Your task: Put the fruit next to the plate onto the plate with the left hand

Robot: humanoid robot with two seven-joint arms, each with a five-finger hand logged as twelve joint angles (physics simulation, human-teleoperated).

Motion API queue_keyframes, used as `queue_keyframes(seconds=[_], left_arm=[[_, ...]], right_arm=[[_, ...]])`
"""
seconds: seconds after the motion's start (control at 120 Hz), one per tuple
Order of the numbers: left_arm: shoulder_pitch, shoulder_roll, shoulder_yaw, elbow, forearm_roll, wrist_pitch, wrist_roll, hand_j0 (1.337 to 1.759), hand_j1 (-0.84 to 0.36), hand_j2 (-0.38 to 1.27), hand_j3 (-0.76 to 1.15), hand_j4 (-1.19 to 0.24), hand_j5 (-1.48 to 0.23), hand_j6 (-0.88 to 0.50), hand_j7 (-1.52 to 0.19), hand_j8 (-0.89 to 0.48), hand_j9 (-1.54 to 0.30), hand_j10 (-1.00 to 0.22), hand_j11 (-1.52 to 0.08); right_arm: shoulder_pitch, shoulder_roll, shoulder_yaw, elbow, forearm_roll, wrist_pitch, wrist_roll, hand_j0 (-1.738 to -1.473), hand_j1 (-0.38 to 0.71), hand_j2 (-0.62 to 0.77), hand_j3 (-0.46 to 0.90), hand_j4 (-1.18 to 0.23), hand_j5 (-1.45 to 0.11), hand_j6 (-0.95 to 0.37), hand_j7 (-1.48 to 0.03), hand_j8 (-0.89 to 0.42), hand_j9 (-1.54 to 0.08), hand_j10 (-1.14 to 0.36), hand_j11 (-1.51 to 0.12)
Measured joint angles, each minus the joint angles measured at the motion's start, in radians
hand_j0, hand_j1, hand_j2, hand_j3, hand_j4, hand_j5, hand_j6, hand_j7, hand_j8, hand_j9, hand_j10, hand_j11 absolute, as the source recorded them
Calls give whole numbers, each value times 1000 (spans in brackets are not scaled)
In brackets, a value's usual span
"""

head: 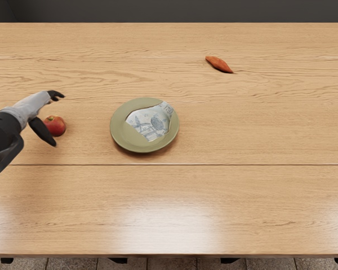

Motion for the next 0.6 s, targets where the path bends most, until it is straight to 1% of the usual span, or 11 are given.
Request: queue_keyframes(seconds=[0.192,0.467,0.525,0.6], left_arm=[[15,-2,2,26,1,16,0,1658,30,59,0,-276,-351,-277,-350,-277,-350,-275,-350],[16,-10,-5,32,-14,22,0,1658,-25,69,0,-321,-411,-323,-411,-323,-410,-321,-410],[15,-41,-6,57,-15,23,0,1658,-32,70,0,-327,-419,-329,-418,-328,-418,-327,-418],[15,-43,-8,87,-16,23,0,1658,-39,71,0,-332,-426,-334,-425,-334,-425,-332,-425]], right_arm=[[0,0,0,-1,0,-1,0,-1658,-349,0,0,0,0,-1,0,-1,0,0,0],[0,0,-1,-1,0,-1,0,-1658,-349,0,0,0,0,-1,0,-1,0,0,0],[0,0,-1,-1,0,-1,0,-1658,-349,0,0,0,0,-1,0,-1,0,0,0],[0,0,0,-1,0,-1,0,-1658,-349,0,0,-1,0,-1,0,-1,0,0,0]])
